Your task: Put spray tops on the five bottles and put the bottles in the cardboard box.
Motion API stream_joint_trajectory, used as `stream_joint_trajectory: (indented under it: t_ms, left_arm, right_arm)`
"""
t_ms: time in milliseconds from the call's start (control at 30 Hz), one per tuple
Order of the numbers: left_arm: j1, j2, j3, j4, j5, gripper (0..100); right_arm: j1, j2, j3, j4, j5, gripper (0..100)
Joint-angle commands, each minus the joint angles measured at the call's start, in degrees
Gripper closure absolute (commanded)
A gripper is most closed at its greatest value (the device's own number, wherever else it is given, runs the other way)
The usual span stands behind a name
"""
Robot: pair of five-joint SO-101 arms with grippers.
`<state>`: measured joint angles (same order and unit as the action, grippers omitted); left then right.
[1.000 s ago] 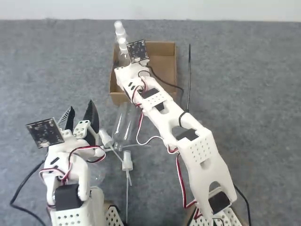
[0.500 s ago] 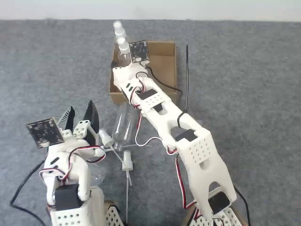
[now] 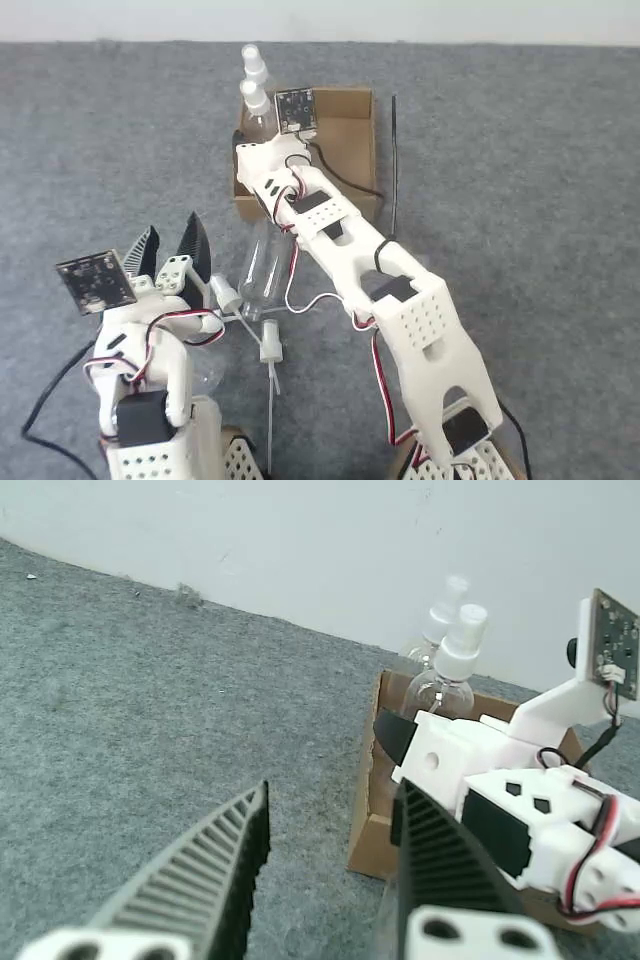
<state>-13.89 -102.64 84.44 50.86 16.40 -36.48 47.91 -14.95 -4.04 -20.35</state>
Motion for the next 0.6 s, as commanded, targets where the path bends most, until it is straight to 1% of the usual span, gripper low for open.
stream_joint_trajectory:
  t_ms: [0,400,567]
  left_arm:
    - [0.0,-0.6,-0.5,-2.9,0.4,81]
    - [-0.3,-0.6,-0.6,-2.9,0.4,81]
    - [-0.3,-0.6,-0.6,-2.9,0.4,81]
  right_arm:
    - [-1.2,-2.3,-3.1,0.0,-0.6,69.8]
    - [-0.3,-3.5,-2.7,0.6,-0.5,69.8]
    - [0.1,-6.5,-2.6,7.9,-0.7,69.8]
